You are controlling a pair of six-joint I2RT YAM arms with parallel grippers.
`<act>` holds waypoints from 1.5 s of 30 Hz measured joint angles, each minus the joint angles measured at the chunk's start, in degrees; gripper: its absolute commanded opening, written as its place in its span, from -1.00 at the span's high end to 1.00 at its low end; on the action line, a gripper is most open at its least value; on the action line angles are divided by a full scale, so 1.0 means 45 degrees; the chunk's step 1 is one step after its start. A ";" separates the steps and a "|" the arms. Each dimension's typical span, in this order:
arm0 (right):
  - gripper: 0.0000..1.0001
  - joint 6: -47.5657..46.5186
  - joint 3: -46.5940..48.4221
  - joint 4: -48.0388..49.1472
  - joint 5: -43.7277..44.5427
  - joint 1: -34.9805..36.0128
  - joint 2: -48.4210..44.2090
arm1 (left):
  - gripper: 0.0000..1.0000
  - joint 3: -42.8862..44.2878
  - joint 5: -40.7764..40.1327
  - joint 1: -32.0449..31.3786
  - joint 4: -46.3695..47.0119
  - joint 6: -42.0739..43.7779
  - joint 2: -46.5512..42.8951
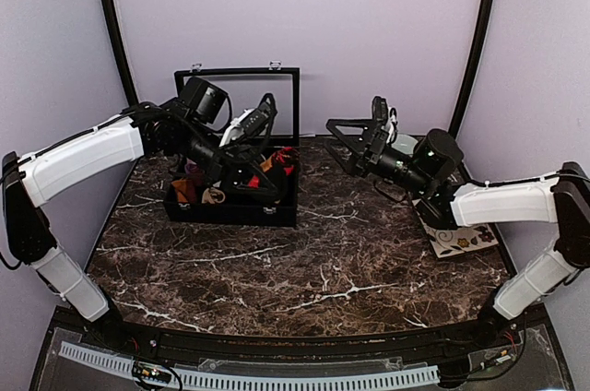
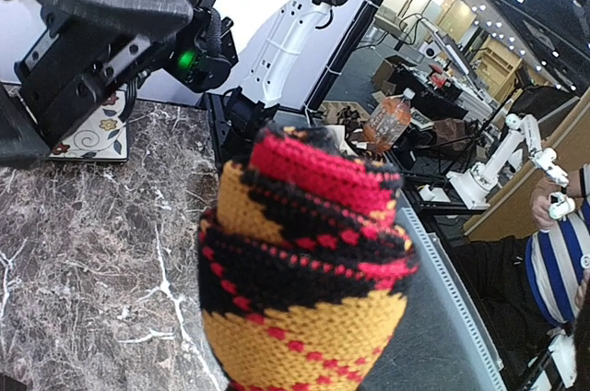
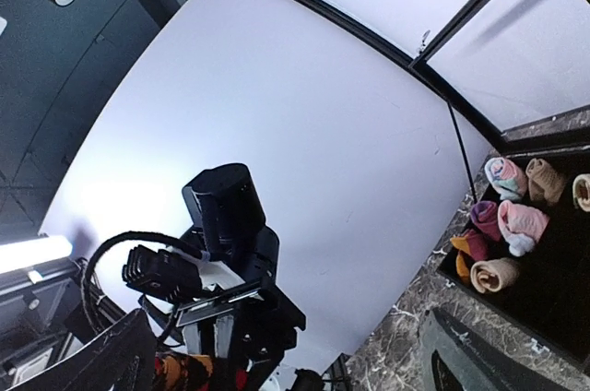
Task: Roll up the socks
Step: Pick up the sock from the center of the board, then pass from the left arm to the right
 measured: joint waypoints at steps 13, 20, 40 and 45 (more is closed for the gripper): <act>-0.93 -0.6305 0.6105 -0.9316 0.2176 0.2812 -0.0185 | 1.00 -0.0359 0.1739 0.1117 0.0709 -0.1311 0.0617; -0.47 -0.8340 0.6144 -1.1730 0.3274 0.3993 -0.0097 | 1.00 -0.0879 0.2628 0.1481 0.1666 -0.2448 0.0729; 0.50 -0.9360 0.6795 -1.2502 0.2807 0.4250 0.0651 | 0.99 -0.1345 0.3905 0.1642 0.2783 -0.3536 0.0685; 1.00 -0.9335 0.7150 -1.2575 0.2404 0.4090 0.0835 | 0.96 -0.1375 0.3963 0.1647 0.2885 -0.3604 0.0544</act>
